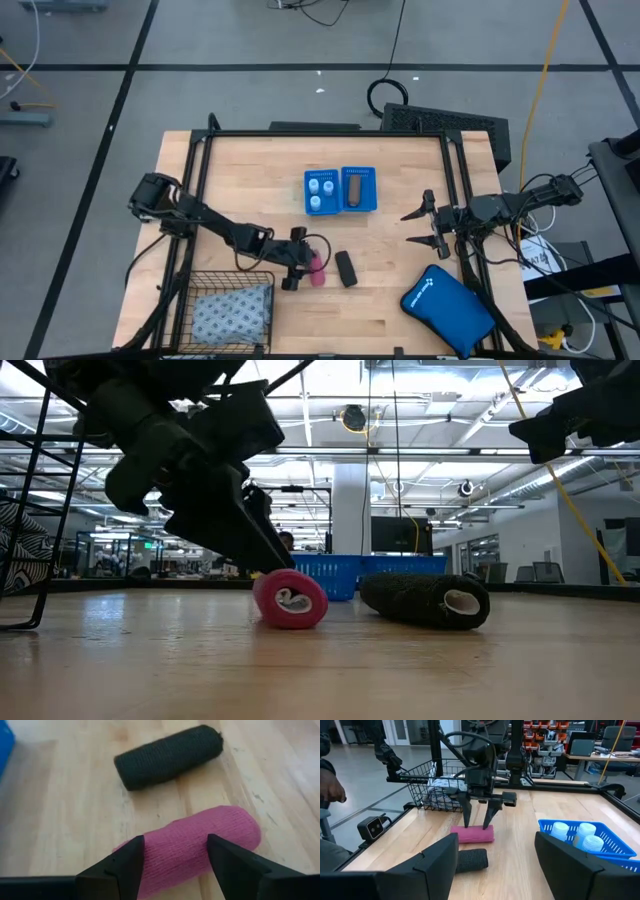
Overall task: Pick & place medical supplies in basket/bin
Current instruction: Put the pink bandage into the right blue bin
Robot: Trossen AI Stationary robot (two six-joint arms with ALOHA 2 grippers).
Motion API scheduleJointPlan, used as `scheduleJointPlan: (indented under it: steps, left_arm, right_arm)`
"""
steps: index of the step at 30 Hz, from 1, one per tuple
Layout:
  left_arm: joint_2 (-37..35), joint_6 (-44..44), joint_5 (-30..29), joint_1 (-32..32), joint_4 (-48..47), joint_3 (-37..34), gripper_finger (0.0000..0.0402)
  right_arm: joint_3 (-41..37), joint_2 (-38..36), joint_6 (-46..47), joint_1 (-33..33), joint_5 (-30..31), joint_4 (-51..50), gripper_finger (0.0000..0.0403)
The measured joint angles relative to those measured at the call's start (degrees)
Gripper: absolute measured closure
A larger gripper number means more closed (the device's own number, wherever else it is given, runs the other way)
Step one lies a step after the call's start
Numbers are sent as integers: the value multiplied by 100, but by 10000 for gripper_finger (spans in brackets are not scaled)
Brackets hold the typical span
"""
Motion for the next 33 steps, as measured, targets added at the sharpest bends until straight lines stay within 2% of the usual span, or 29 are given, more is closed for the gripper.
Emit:
scheduleJointPlan:
  steps: [7, 11, 13, 17, 23, 25, 30, 33]
  left_arm:
    - [16, -317, -1520, 140, 3, -4, 186]
    - [26, -926, -1899, 298, 112, -15, 186]
    - [18, -1161, -1874, 379, 196, -17, 186]
    - [-43, -1128, -1374, 471, 402, -17, 186]
    - [-147, -896, -924, 477, 609, -19, 186]
    - [-164, -836, -822, 477, 644, -20, 186]
    - [-166, 112, -439, 451, 625, -17, 186]
    - [-168, 773, -444, 414, 639, -17, 186]
  right_arm:
    - [0, 0, 7, 0, 0, 30, 149]
    - [0, 0, 13, 0, 0, 30, 149]
    - [-43, -2, 15, 0, 0, 106, 149]
    - [-181, 2, 15, 0, 67, 158, 149]
    - [-263, -2, 83, -24, 873, 259, 149]
    - [-262, -2, 83, -24, 915, 291, 149]
    - [-262, -2, 66, -24, 881, 377, 149]
    - [-262, -1, 66, -24, 879, 373, 149]
